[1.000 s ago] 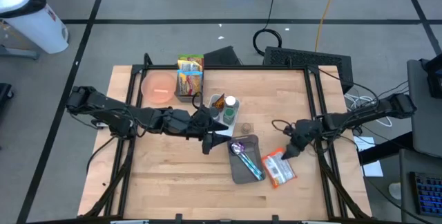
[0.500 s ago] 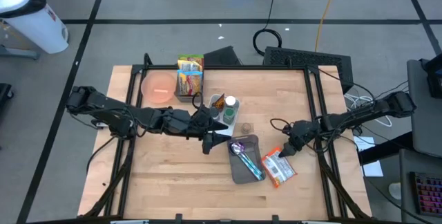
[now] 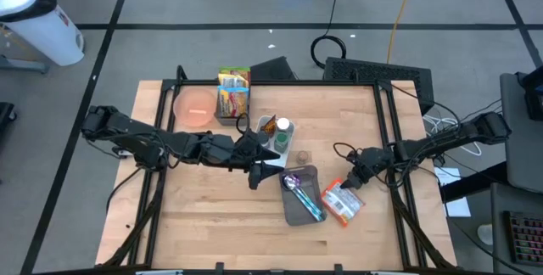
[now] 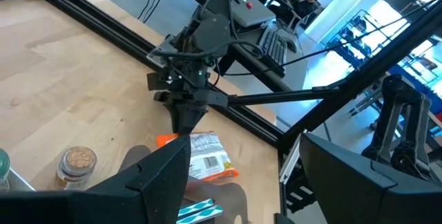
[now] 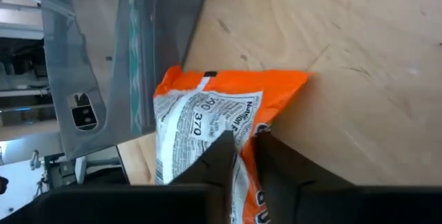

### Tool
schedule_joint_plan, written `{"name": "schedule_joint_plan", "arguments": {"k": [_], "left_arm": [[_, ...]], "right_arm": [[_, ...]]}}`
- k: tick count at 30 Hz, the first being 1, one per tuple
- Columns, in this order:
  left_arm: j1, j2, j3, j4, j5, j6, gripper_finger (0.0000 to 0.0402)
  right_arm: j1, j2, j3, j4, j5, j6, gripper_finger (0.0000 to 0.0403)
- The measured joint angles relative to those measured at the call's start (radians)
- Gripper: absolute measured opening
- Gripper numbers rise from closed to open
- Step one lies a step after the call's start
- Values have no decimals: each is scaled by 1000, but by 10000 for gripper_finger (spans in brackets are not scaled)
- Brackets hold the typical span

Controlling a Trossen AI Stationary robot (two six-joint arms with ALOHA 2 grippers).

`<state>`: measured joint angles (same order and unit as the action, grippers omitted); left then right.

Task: Pick & Place Food Item
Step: Put the orange noodle pack into the top black bin

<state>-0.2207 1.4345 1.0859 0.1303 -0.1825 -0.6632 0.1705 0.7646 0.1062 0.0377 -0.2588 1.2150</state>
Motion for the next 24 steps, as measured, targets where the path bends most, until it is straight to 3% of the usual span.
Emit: {"name": "schedule_joint_plan", "arguments": {"k": [5,24], "left_arm": [[0,0,0,0,0,0,280],[0,0,0,0,10,-5,280]], "right_arm": [[0,-3,0,3,-3,-8,5],[2,-103,36,-22,-112,-40,0]]}}
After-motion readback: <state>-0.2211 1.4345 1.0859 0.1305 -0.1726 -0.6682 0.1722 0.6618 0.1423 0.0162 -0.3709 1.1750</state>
